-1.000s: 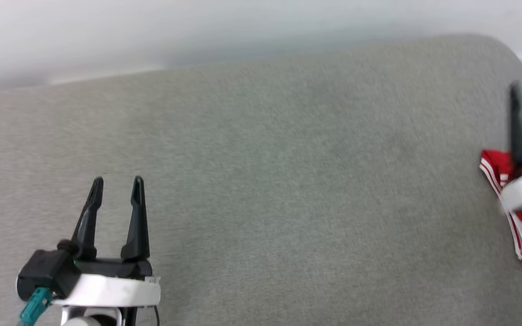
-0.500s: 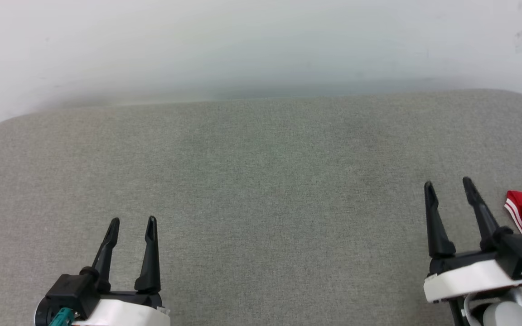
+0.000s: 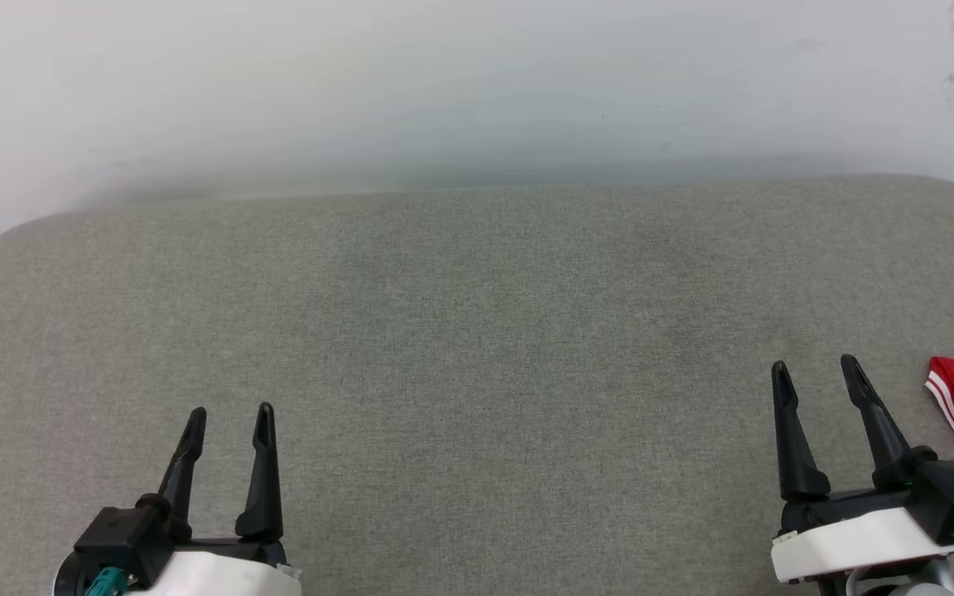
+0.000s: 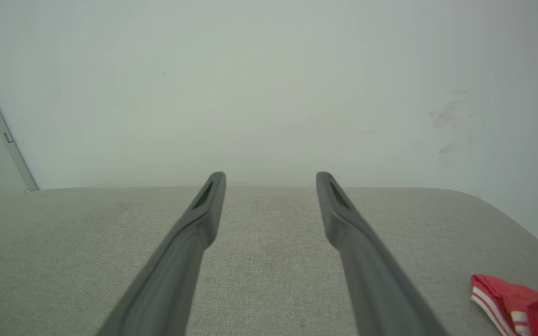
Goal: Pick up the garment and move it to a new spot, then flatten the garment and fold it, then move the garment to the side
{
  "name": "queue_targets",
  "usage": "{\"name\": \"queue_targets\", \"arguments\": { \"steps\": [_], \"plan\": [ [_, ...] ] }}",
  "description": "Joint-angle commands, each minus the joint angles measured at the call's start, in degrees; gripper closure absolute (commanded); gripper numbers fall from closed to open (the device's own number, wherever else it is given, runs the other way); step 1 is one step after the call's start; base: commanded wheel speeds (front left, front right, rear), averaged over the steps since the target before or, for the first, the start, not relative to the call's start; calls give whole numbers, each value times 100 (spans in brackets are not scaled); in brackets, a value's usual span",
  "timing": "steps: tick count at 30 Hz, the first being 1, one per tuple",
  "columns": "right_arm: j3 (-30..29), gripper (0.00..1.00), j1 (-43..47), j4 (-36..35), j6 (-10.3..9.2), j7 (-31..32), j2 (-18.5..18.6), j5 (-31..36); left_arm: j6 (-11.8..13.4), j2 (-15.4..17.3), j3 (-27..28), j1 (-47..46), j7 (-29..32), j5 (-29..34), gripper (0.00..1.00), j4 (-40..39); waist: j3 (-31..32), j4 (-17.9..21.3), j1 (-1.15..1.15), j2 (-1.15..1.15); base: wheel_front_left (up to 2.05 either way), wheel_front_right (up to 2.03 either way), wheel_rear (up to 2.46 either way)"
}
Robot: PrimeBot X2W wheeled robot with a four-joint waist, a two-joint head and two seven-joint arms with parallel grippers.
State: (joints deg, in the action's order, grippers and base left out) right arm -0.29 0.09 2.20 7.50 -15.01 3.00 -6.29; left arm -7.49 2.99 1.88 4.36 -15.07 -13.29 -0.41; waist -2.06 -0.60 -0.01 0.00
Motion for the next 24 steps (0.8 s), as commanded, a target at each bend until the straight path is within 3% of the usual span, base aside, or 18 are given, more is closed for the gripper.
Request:
{"name": "queue_targets", "arguments": {
  "steps": [1,21,22,24],
  "plan": [
    [5,0,-5,-31,-2,-18,-23,-13,10,-12,39,16,-12,33,0,-49,-5,5,1,0,0,0,0],
    [49,0,-40,-105,-2,-19,-25,-270,108,-14,27,104,-12,-130,0,-211,-23,31,1,0,0,0,0],
    [49,100,-12,-72,0,-1,0,-259,95,-4,28,52,0,-125,100,-187,-24,32,1,0,0,0,0],
    [52,100,2,-24,1,2,1,-264,94,-4,24,52,2,-132,100,-138,-24,32,1,0,0,0,0]
  ]
}}
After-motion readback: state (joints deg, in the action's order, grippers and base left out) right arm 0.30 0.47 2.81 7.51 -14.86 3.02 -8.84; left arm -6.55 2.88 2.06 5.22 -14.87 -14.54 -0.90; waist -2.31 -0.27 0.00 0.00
